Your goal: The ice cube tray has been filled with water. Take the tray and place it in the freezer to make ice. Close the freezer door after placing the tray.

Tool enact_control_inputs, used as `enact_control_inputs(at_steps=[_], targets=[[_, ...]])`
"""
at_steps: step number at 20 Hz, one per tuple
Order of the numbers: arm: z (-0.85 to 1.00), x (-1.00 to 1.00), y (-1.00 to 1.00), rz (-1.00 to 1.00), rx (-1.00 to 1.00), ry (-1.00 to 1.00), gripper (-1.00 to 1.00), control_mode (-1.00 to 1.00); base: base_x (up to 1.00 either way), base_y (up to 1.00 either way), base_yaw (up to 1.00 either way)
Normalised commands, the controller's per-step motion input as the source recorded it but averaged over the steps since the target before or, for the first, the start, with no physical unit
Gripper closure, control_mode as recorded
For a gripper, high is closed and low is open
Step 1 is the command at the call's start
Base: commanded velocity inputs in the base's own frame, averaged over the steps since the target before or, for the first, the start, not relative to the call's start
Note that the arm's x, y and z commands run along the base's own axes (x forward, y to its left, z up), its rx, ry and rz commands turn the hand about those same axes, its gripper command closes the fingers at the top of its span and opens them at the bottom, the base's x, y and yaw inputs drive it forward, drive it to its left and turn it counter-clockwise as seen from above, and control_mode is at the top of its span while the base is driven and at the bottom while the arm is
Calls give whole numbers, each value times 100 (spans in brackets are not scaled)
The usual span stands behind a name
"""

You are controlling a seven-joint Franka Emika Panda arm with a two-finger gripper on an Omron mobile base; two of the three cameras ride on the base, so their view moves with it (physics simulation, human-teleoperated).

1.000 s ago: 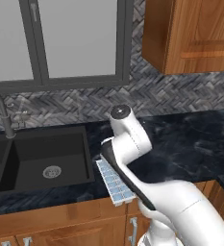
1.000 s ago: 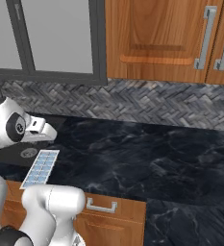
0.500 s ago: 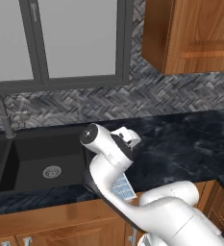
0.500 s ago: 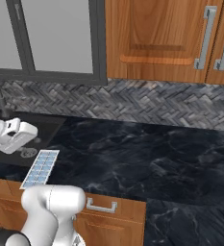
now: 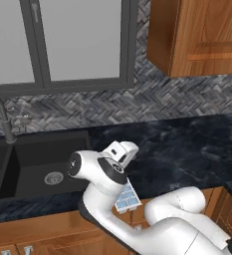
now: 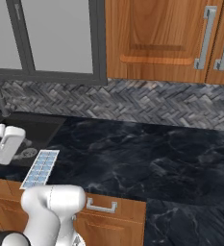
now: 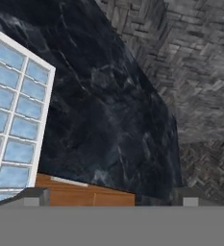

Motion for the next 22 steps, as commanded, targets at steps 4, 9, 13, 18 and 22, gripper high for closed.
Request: enact_control_inputs(at_steps=[4,9,13,18,22], targets=[[-10,-10,25,0,-19,8,-100,-100,0,0,0],[-17,-8,28,0,-17,8,-100,-100,0,0,0],[-20,-6,33,0,-17,4,-100,-100,0,0,0],[-23,-20,29,0,-18,0,-100,-100,0,0,0],[-15,-32,16,0,-14,0,-100,-100,0,0,0]])
